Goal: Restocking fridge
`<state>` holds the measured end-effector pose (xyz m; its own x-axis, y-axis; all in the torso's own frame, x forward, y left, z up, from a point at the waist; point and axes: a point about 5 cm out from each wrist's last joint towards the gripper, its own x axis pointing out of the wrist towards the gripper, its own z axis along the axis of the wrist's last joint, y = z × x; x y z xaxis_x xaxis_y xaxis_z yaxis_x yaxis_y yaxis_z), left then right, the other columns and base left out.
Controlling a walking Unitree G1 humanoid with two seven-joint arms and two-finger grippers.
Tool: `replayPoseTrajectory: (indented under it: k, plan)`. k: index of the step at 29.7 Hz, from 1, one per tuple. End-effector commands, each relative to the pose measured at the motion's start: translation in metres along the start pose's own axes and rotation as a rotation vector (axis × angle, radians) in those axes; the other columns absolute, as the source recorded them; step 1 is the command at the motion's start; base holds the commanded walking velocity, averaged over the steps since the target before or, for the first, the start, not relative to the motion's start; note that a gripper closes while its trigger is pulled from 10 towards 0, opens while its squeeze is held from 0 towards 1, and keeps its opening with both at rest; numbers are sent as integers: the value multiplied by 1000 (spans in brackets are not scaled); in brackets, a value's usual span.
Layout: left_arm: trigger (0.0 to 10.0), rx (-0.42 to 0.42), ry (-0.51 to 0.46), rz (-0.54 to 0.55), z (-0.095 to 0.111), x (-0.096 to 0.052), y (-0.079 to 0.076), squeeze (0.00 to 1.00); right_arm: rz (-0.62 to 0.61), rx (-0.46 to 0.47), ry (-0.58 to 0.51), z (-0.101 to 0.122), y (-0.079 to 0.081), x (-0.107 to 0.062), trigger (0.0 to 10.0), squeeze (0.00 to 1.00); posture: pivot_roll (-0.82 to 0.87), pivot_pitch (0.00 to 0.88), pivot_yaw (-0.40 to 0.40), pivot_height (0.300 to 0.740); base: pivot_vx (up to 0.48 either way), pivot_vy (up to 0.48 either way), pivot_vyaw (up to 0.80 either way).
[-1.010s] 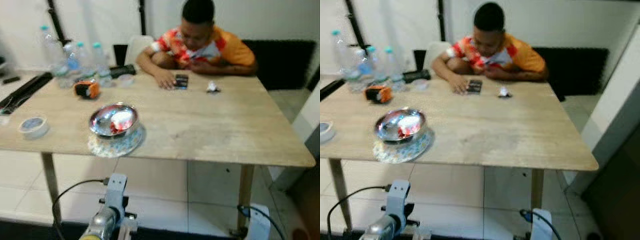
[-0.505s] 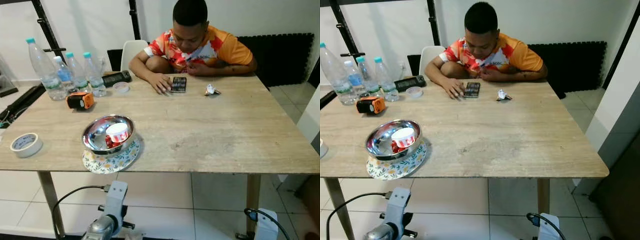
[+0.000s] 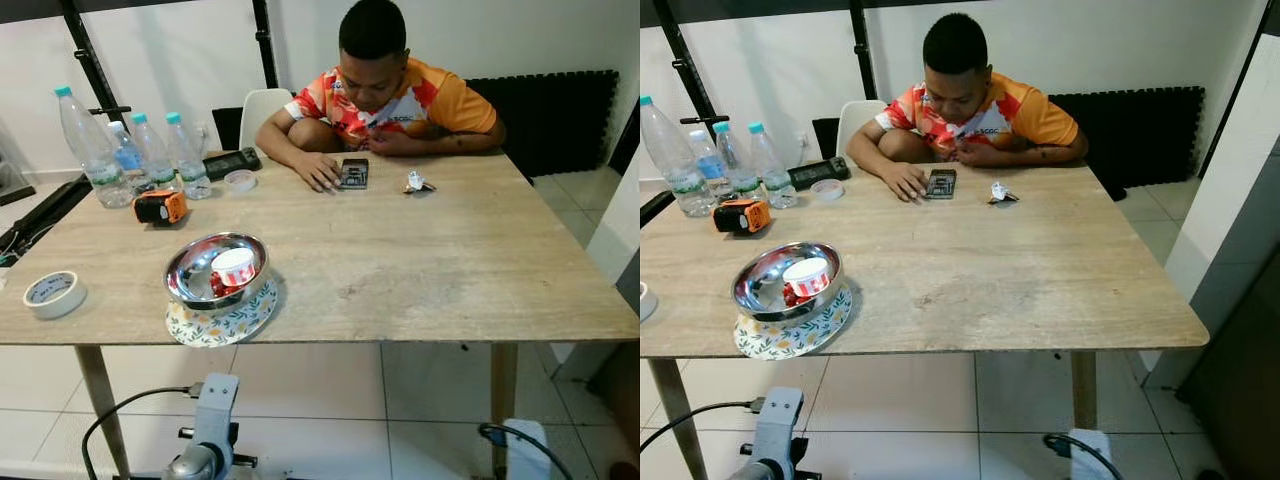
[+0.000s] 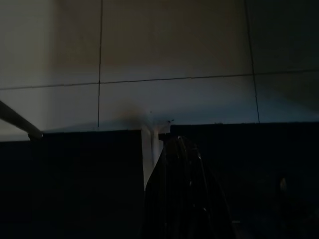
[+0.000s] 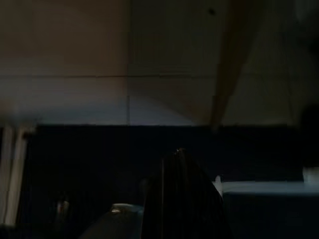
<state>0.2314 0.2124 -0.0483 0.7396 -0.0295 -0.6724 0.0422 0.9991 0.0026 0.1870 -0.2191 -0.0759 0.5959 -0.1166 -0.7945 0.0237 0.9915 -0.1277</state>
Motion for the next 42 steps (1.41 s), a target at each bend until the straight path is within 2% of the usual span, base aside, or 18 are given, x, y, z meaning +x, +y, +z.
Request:
replayPoseTrajectory:
  k: [1, 6, 14, 21, 23, 26, 27, 31, 36, 39, 42]
  plan:
    - [10000, -37, 17, 25, -10, -3, 1, 0, -2, -49, 17, 2, -3, 1, 10000, 0, -34, 0, 7, 740, 0, 0, 0]
    - [10000, -38, 14, 22, -12, -3, 0, 0, -1, -64, 17, 5, -5, 1, 10000, 0, -23, 0, -14, 740, 0, 0, 0]
    - [10000, -30, 4, 18, -6, -2, 0, 0, -2, -31, 14, 9, -3, 2, 10000, 0, -26, 0, 9, 740, 0, 0, 0]
    - [10000, 16, -15, -21, 11, 4, -5, 0, -56, 14, 53, -7, -10, -1, 10000, 0, -45, 0, 42, 740, 0, 0, 0]
    - [10000, 69, -14, -36, 13, 4, -7, 0, -58, 13, 62, -10, -11, -2, 10000, 0, -42, 0, 40, 740, 0, -480, 0]
    - [10000, 63, -10, -23, 10, 4, -7, 0, -58, 16, 76, -13, -12, -2, 10000, 0, -35, 0, 42, 740, 0, -432, 0]
    - [10000, 28, -9, -12, 10, 4, -6, 0, -58, 17, 79, -14, -12, -2, 10000, 0, -37, 0, 45, 740, 0, 0, 0]
    - [10000, -16, -6, -1, 6, 3, -5, 0, -60, 17, 87, -17, -11, -3, 10000, 0, -65, 0, 40, 740, 0, 0, 0]
    - [10000, -3, 12, 4, -3, 1, -6, 0, -52, -14, 115, -24, -12, -5, 10000, 0, -75, 0, -2, 740, 0, 0, 0]
    - [10000, -7, -24, -3, -1, 0, -7, 0, -46, -44, 111, -23, -15, -5, 10000, 0, -56, 0, -27, 740, 0, 0, 0]
    - [10000, 22, -8, -9, -8, -2, -6, 0, -49, -62, 108, -20, -20, -5, 10000, 0, -60, 0, -29, 740, 0, 0, 0]
